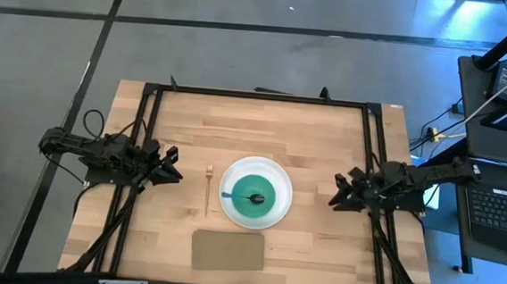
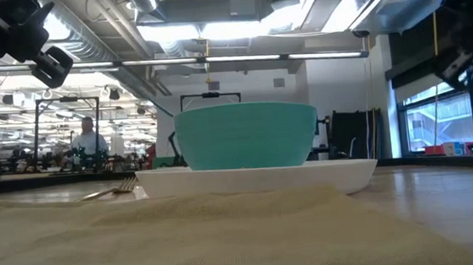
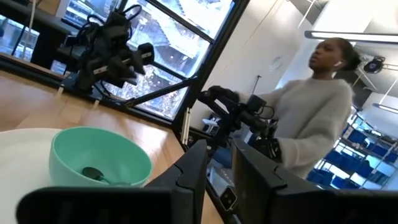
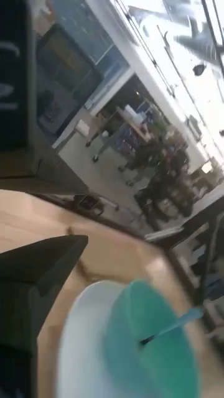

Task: Set table place
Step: Return to Home Position

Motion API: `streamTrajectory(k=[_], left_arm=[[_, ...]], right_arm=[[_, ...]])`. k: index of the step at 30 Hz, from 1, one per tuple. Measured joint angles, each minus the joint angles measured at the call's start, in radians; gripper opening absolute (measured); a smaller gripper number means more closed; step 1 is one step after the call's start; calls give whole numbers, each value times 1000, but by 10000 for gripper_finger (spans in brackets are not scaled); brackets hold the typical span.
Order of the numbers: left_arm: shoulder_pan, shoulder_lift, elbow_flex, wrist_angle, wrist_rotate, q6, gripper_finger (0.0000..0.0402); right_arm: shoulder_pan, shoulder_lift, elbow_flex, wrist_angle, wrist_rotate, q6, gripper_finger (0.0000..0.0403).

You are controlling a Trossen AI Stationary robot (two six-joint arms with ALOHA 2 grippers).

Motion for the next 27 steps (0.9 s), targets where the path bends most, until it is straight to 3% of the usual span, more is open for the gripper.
streamTrajectory(k=[5, 9, 16, 27], left_arm=[[0, 0, 0, -5, -3, 0, 74], [0, 0, 0, -4, -3, 0, 78], [0, 0, 0, -6, -4, 0, 82], [0, 0, 0, -6, -4, 0, 66]], right_arm=[[0, -104, 0, 1, -1, -21, 117], [0, -101, 1, 36, -6, -25, 117], [-11, -102, 1, -7, -6, -212, 117], [-23, -101, 1, -6, -6, -72, 117]])
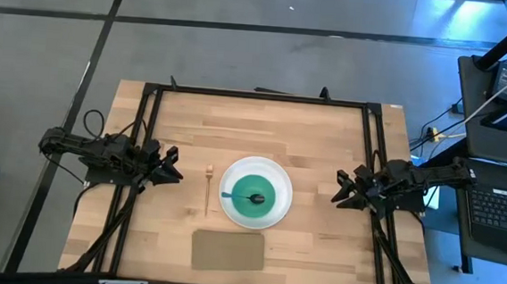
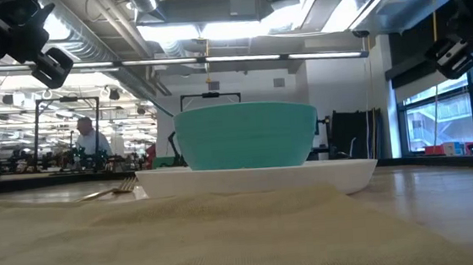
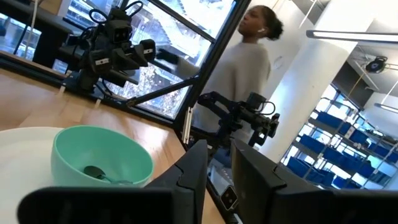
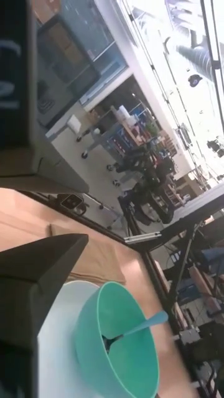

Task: Set table place
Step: Return to Home Position

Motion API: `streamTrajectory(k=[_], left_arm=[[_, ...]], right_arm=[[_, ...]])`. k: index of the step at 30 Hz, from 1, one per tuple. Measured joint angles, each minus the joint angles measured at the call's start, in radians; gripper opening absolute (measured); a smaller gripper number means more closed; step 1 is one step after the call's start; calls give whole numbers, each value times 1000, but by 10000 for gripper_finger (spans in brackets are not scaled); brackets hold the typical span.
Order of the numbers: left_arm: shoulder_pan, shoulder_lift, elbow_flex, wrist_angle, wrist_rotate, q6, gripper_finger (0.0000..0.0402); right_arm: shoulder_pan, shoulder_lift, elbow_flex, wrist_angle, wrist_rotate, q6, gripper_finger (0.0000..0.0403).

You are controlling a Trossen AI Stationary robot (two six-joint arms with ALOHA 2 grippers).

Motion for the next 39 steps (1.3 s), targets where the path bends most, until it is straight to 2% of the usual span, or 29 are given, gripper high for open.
streamTrajectory(k=[39], left_arm=[[0, 0, 0, 0, 0, 0, 4]], right_arm=[[0, 0, 0, 1, 0, -3, 117]])
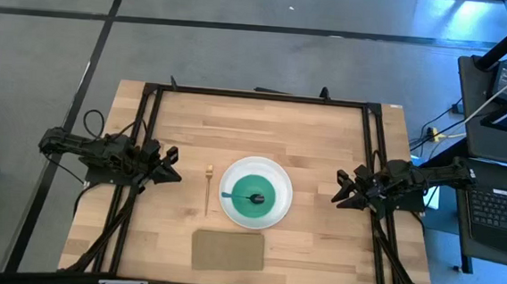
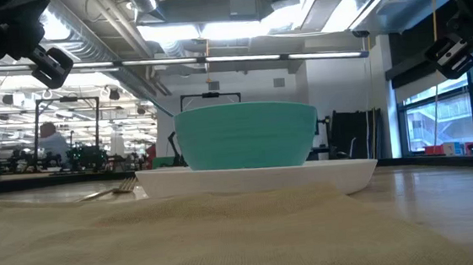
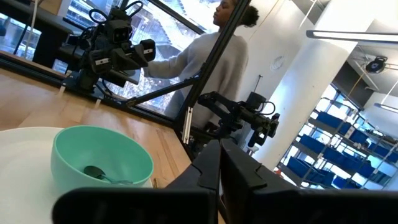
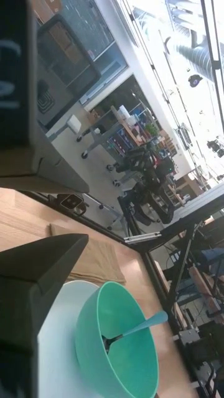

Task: Set table place
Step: Return to Home Position

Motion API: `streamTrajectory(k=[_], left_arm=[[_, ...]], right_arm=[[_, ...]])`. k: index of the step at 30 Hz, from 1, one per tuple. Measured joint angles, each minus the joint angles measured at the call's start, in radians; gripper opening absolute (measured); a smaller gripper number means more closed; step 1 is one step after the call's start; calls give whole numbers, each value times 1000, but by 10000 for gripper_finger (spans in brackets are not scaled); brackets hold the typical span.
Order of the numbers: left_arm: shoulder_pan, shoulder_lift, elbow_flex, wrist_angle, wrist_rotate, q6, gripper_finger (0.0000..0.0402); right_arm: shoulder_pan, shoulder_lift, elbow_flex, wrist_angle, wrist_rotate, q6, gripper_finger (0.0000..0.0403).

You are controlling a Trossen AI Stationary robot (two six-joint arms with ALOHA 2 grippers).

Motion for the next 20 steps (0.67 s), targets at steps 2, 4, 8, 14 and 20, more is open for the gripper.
streamTrajectory(k=[2, 4, 8, 14, 20], left_arm=[[0, 0, 0, 0, 0, 0, 2], [0, 0, 0, 0, 0, 0, 1], [0, 0, 0, 0, 0, 0, 6], [0, 0, 0, 0, 0, 0, 21], [0, 0, 0, 0, 0, 0, 34]], right_arm=[[0, 0, 0, 0, 0, 2, 117], [0, 0, 0, 0, 0, 0, 117], [0, 0, 0, 0, 0, 1, 117], [0, 0, 0, 0, 0, 0, 117], [0, 0, 0, 0, 0, 1, 117]])
